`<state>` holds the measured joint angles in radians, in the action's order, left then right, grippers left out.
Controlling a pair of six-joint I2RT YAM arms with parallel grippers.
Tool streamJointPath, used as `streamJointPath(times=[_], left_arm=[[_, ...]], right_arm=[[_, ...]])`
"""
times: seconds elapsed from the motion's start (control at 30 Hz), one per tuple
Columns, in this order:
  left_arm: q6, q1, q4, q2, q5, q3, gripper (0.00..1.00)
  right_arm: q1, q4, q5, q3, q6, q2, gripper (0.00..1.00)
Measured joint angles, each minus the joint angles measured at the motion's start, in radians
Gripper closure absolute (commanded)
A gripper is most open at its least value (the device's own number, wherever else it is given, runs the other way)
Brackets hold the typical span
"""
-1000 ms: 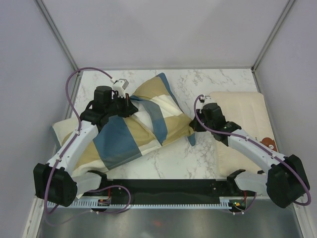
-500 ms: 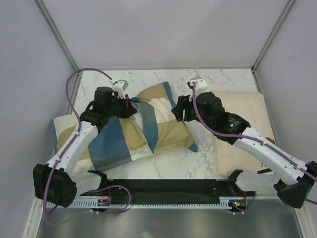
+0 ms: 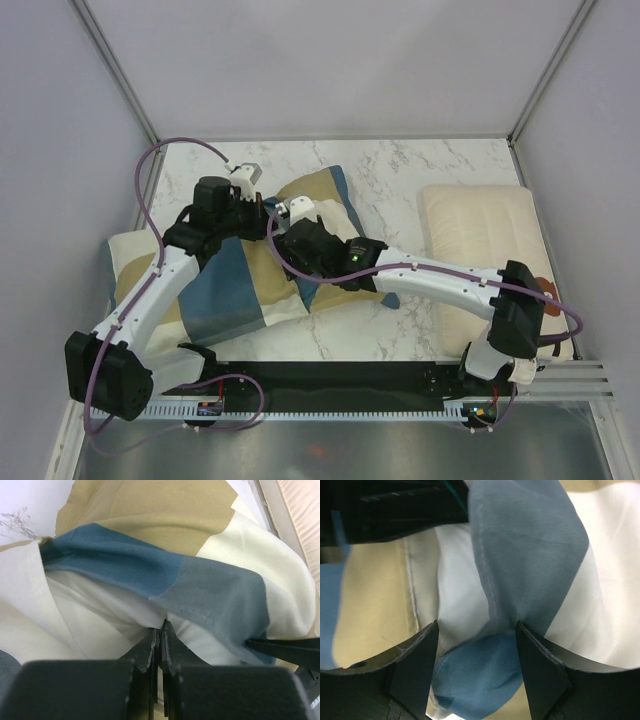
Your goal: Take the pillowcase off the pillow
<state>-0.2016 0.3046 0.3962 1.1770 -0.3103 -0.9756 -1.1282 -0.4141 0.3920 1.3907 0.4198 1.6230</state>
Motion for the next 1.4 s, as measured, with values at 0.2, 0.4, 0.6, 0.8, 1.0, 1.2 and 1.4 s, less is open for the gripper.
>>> streamJointPath(times=[0.2, 0.4, 0.6, 0.8, 1.0, 1.2, 1.4], left_arm=[[0.0, 0.012, 0.003, -0.004, 0.015, 0.001, 0.98], [0.0, 0.025, 0.011, -0.022, 0.031, 0.001, 0.98], [0.0, 0.025, 0.015, -0.05, 0.077, 0.001, 0.98], [0.0, 0.034, 0.016, -0.055, 0.092, 0.001, 0.98], [0.0, 0.048, -0.019, -0.073, 0.09, 0.001, 0.98], [0.004, 0.053, -0.03, -0.078, 0.085, 0.0, 0.98], [0.01, 0.024, 0.029, -0.092, 0.13, 0.001, 0.98]], right_arm=[[-0.002, -0.046, 0.082, 0.018, 0.049, 0.04, 1.0], [-0.019, -0.079, 0.167, 0.024, 0.117, 0.021, 1.0], [-0.005, -0.222, 0.284, 0.01, 0.182, 0.002, 1.0], [0.032, -0.269, 0.292, -0.019, 0.231, -0.037, 1.0], [0.164, -0.241, 0.202, -0.088, 0.241, -0.136, 1.0], [0.331, -0.178, 0.108, -0.182, 0.186, -0.202, 1.0], [0.531, -0.199, 0.215, -0.275, 0.057, -0.227, 1.0]])
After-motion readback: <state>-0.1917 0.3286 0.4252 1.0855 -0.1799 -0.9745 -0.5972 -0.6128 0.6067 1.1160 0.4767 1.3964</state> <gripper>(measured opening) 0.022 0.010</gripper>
